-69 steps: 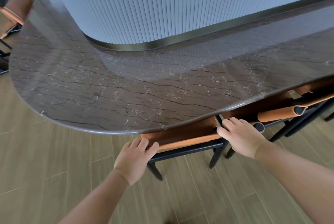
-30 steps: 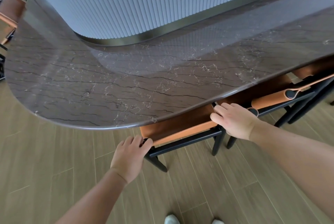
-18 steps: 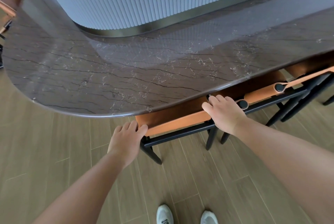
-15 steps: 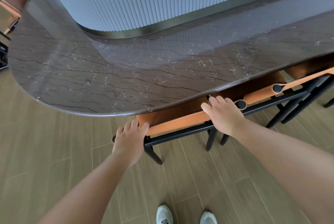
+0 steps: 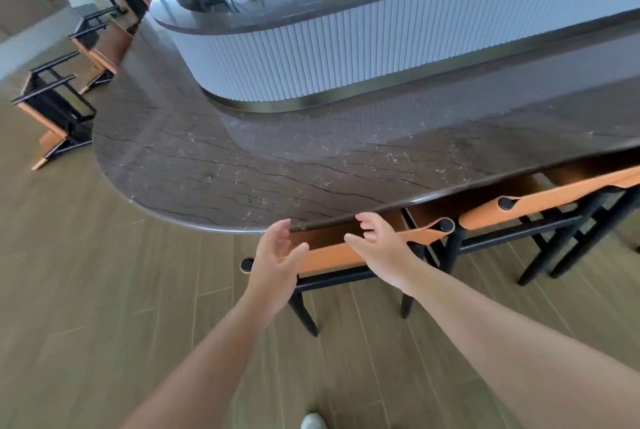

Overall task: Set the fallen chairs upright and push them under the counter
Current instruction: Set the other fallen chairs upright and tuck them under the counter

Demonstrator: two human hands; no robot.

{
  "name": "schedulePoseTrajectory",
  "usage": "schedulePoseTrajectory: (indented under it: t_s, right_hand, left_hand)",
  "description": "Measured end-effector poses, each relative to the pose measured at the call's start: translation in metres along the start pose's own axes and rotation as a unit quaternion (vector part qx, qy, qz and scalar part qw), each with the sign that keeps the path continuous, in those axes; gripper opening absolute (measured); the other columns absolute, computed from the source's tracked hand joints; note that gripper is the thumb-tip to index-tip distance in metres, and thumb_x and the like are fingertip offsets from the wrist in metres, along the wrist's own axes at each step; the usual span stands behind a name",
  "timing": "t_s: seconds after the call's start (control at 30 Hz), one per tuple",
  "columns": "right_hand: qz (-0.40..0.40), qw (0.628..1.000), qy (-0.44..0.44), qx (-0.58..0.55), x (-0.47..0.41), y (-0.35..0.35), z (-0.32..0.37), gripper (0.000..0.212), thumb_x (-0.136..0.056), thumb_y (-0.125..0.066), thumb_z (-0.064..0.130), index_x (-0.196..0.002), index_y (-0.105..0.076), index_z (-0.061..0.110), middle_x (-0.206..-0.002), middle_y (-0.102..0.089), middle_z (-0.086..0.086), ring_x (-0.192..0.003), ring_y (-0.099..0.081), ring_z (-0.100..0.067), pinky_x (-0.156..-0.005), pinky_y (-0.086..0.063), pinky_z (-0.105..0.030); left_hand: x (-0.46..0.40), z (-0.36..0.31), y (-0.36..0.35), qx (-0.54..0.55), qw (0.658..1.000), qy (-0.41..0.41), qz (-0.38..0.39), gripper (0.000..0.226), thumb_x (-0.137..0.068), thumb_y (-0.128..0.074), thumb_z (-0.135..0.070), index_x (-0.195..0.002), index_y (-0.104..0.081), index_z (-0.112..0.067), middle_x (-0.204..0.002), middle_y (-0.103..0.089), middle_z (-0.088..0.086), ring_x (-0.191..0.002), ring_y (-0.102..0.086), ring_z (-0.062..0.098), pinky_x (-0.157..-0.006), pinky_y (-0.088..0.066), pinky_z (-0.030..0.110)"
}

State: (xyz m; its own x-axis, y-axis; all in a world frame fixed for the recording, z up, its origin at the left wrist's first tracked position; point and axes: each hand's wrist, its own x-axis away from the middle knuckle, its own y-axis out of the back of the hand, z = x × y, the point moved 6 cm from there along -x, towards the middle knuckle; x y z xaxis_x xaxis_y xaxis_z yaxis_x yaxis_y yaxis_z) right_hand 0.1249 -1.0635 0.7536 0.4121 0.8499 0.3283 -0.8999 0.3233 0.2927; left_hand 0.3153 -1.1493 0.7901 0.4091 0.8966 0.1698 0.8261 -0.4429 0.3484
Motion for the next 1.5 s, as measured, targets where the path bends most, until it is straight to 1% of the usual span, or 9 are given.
schedulePoseTrajectory:
  t_s: [0.13, 0.27, 0.37, 0.47, 0.6, 0.8, 0.93, 1.17, 1.5]
  right_hand:
    - [0.004, 0.975, -0.033, -0.22, 0.023, 0.004, 0.022, 0.034, -0.094, -0.055, 0.045, -0.126, -0.05, 0.033, -0.132, -0.054, 0.007, -0.117, -0.054, -0.01, -0.099, -0.044, -0.035]
    - [0.028, 0.94, -0.024, -0.338, 0.041, -0.001, 0.043, 0.026, -0.096, -0.057, 0.037, -0.119, -0.058, 0.027, -0.126, -0.062, -0.001, -0.115, -0.061, -0.016, -0.091, -0.049, -0.035]
    - [0.047, 0.928, -0.014, -0.368, 0.052, -0.014, 0.062, 0.025, -0.098, -0.056, 0.034, -0.121, -0.058, 0.025, -0.125, -0.064, -0.003, -0.113, -0.063, -0.018, -0.09, -0.051, -0.036]
    - [0.063, 0.922, -0.011, -0.381, 0.062, -0.034, 0.081, 0.026, -0.098, -0.056, 0.031, -0.123, -0.058, 0.022, -0.123, -0.066, -0.004, -0.111, -0.066, -0.019, -0.093, -0.053, -0.038]
    - [0.083, 0.922, -0.009, -0.379, 0.076, -0.064, 0.105, 0.026, -0.097, -0.057, 0.029, -0.121, -0.059, 0.021, -0.118, -0.069, -0.004, -0.106, -0.069, -0.018, -0.09, -0.055, -0.038]
    - [0.104, 0.927, 0.008, -0.361, 0.095, -0.116, 0.143, 0.02, -0.097, -0.057, 0.029, -0.115, -0.063, 0.02, -0.113, -0.072, -0.006, -0.101, -0.071, -0.019, -0.082, -0.057, -0.035]
    - [0.117, 0.93, 0.024, -0.348, 0.105, -0.162, 0.171, 0.032, -0.095, -0.06, 0.03, -0.122, -0.061, 0.015, -0.117, -0.071, -0.009, -0.103, -0.07, -0.022, -0.089, -0.055, -0.041]
    - [0.13, 0.937, 0.032, -0.323, 0.118, -0.283, 0.229, 0.029, -0.094, -0.061, 0.028, -0.12, -0.062, 0.014, -0.116, -0.069, -0.011, -0.104, -0.069, -0.026, -0.084, -0.056, -0.038]
    - [0.191, 0.938, 0.061, -0.282, 0.135, -0.479, 0.323, 0.017, -0.095, -0.057, 0.018, -0.11, -0.063, 0.016, -0.096, -0.067, -0.005, -0.085, -0.067, -0.019, -0.076, -0.053, -0.034]
  left_hand:
    - [0.019, -0.023, 0.011, 0.205, 0.975, 0.084, -0.033, 0.023, -0.088, -0.065, -0.027, -0.111, -0.065, -0.03, -0.108, -0.071, -0.002, -0.089, -0.068, 0.006, -0.084, -0.048, 0.032]
    - [0.039, -0.04, 0.025, 0.301, 0.948, 0.085, -0.051, 0.04, -0.077, -0.06, -0.035, -0.115, -0.065, -0.023, -0.104, -0.074, -0.001, -0.093, -0.07, 0.013, -0.081, -0.047, 0.033]
    - [0.056, -0.044, 0.043, 0.356, 0.927, 0.087, -0.077, 0.035, -0.083, -0.062, -0.032, -0.115, -0.066, -0.02, -0.101, -0.074, 0.0, -0.087, -0.07, 0.015, -0.072, -0.048, 0.031]
    - [0.073, -0.044, 0.065, 0.408, 0.903, 0.09, -0.101, 0.022, -0.092, -0.06, -0.026, -0.111, -0.068, -0.019, -0.095, -0.074, 0.001, -0.083, -0.07, 0.017, -0.064, -0.053, 0.027]
    - [0.091, -0.044, 0.104, 0.416, 0.898, 0.079, -0.116, 0.017, -0.09, -0.064, -0.028, -0.106, -0.069, -0.022, -0.097, -0.072, 0.001, -0.086, -0.069, 0.018, -0.08, -0.048, 0.033]
    - [0.109, -0.041, 0.174, 0.418, 0.898, 0.037, -0.13, 0.026, -0.078, -0.067, -0.034, -0.101, -0.068, -0.024, -0.095, -0.071, 0.0, -0.082, -0.068, 0.015, -0.078, -0.045, 0.034]
    - [0.122, -0.027, 0.229, 0.425, 0.894, 0.022, -0.14, 0.023, -0.074, -0.065, -0.035, -0.095, -0.072, -0.026, -0.092, -0.072, -0.001, -0.08, -0.068, 0.014, -0.076, -0.044, 0.032]
    - [0.133, 0.021, 0.364, 0.417, 0.894, 0.018, -0.161, 0.013, -0.091, -0.06, -0.028, -0.101, -0.067, -0.023, -0.09, -0.07, -0.002, -0.081, -0.067, 0.015, -0.074, -0.044, 0.031]
    - [0.163, 0.082, 0.567, 0.417, 0.877, 0.0, -0.24, 0.018, -0.095, -0.057, -0.025, -0.109, -0.064, -0.018, -0.09, -0.069, 0.0, -0.081, -0.065, 0.016, -0.073, -0.044, 0.03]
